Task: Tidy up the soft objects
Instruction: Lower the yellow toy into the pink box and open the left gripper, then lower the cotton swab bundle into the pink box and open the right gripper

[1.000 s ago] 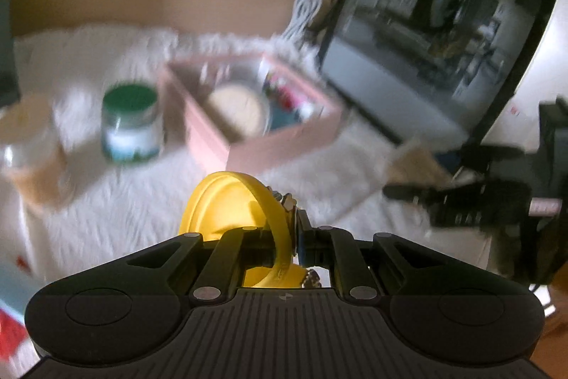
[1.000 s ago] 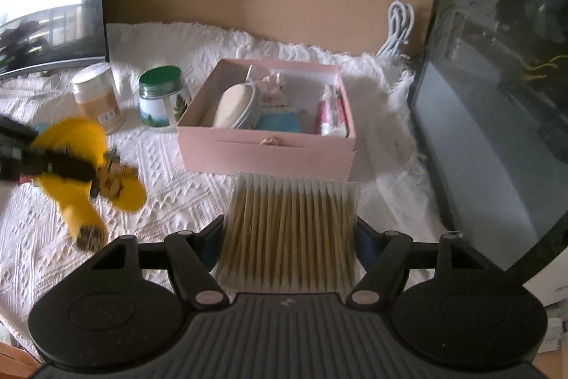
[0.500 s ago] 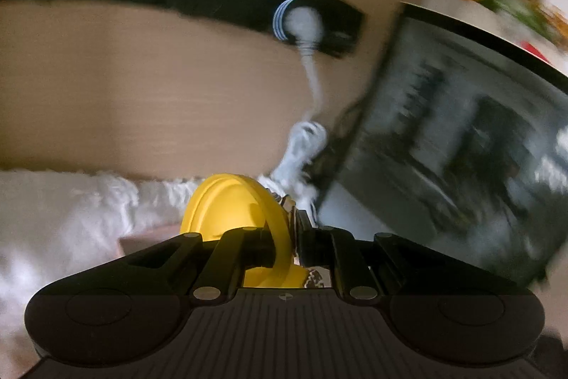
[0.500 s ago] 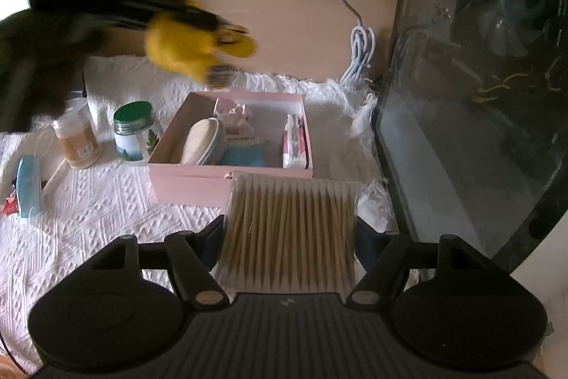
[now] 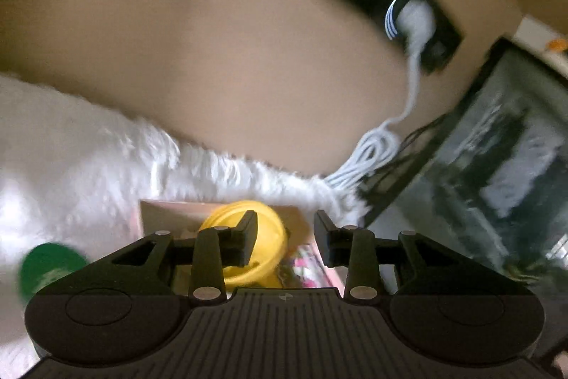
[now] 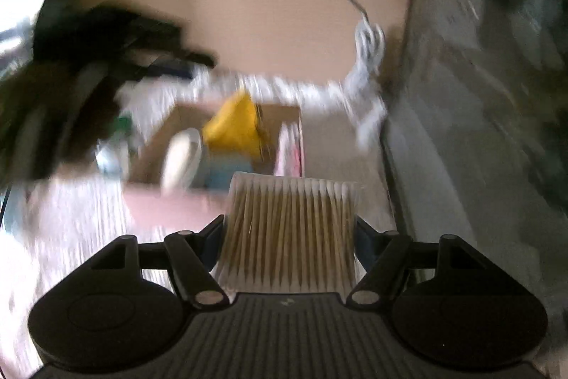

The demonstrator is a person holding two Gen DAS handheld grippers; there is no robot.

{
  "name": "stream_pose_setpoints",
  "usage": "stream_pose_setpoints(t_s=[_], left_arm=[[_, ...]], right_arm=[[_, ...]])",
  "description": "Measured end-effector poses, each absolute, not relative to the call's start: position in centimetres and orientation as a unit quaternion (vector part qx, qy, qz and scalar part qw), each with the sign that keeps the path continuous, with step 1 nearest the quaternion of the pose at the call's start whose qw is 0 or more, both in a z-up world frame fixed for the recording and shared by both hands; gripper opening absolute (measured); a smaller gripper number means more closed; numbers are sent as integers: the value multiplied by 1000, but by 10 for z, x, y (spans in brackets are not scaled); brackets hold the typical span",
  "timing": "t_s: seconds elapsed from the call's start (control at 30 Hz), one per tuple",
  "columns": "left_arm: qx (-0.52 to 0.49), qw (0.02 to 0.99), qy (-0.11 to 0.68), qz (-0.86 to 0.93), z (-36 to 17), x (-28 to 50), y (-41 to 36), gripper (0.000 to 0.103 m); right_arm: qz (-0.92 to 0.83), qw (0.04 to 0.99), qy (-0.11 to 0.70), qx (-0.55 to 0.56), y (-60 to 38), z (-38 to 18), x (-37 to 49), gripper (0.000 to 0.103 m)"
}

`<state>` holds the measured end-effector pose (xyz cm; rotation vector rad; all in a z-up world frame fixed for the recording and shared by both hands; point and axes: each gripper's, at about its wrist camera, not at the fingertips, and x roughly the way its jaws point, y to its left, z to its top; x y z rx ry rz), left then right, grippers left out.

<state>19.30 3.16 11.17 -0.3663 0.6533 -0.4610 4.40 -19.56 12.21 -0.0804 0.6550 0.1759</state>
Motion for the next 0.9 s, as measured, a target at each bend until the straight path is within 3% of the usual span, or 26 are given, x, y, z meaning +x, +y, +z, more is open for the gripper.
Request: stream_pose_setpoints(t_s=[0.17, 0.3, 0.4, 0.67, 0.9], left_arm=[[-160, 908, 326, -210, 107, 125, 64, 38], [-100, 910, 367, -165, 87, 85, 86, 38], [-118, 903, 392, -127, 75, 58, 114, 38], [-209, 892, 398, -51, 56, 15, 178, 38], [-220, 893, 390, -36, 66, 8, 190, 38]], right_arm=[[106, 944, 311, -11, -187, 127, 124, 72], [112, 932, 344, -26, -177, 93, 182, 72], [117, 916, 380, -51, -163, 61, 207, 73], [122, 920, 367, -66, -157, 63, 196, 75], [115, 943, 313, -15, -178, 90, 153, 78]])
